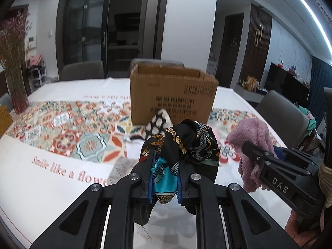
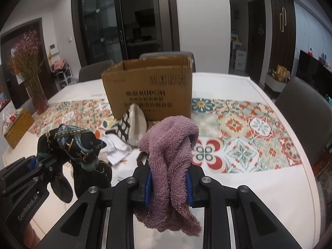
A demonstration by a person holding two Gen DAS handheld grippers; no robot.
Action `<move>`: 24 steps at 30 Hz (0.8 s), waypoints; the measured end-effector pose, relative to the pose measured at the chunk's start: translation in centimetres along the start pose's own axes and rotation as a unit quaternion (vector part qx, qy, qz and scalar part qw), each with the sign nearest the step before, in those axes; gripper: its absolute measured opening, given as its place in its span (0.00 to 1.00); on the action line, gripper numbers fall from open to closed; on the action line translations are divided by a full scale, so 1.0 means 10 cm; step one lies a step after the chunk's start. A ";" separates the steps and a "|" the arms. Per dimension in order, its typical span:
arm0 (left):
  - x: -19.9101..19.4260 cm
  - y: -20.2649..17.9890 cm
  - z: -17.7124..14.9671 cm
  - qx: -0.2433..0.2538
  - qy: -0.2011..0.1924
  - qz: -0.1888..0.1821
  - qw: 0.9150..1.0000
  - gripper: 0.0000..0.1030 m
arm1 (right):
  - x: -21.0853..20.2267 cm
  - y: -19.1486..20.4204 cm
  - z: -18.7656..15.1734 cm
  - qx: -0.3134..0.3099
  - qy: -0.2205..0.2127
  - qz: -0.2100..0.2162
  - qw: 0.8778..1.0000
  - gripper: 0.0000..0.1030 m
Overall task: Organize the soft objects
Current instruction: 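Lift the scarf with the left tool while the right tool carries the towel to the box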
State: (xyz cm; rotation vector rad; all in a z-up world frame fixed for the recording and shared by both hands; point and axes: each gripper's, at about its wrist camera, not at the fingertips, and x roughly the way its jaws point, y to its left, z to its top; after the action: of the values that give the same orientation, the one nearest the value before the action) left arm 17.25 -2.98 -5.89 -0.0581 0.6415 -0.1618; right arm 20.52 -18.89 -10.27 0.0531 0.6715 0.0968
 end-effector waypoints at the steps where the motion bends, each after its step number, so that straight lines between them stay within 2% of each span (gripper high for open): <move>1: -0.03 0.00 0.03 0.001 -0.006 0.001 1.000 0.17 | -0.03 0.01 0.02 0.000 -0.004 0.001 1.000 0.26; 10: -0.20 0.07 0.31 0.001 -0.058 0.006 0.998 0.17 | -0.20 0.10 0.23 -0.001 -0.044 0.004 0.999 0.26; 24: -0.24 0.11 0.85 0.003 -0.127 -0.001 0.992 0.17 | -0.27 0.05 0.82 0.032 -0.105 0.007 0.994 0.26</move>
State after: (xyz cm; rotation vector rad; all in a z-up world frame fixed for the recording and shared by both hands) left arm 20.60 -1.50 2.18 -0.0725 0.3874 -0.1547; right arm 23.44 -18.81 -2.15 0.1274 0.4644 0.0824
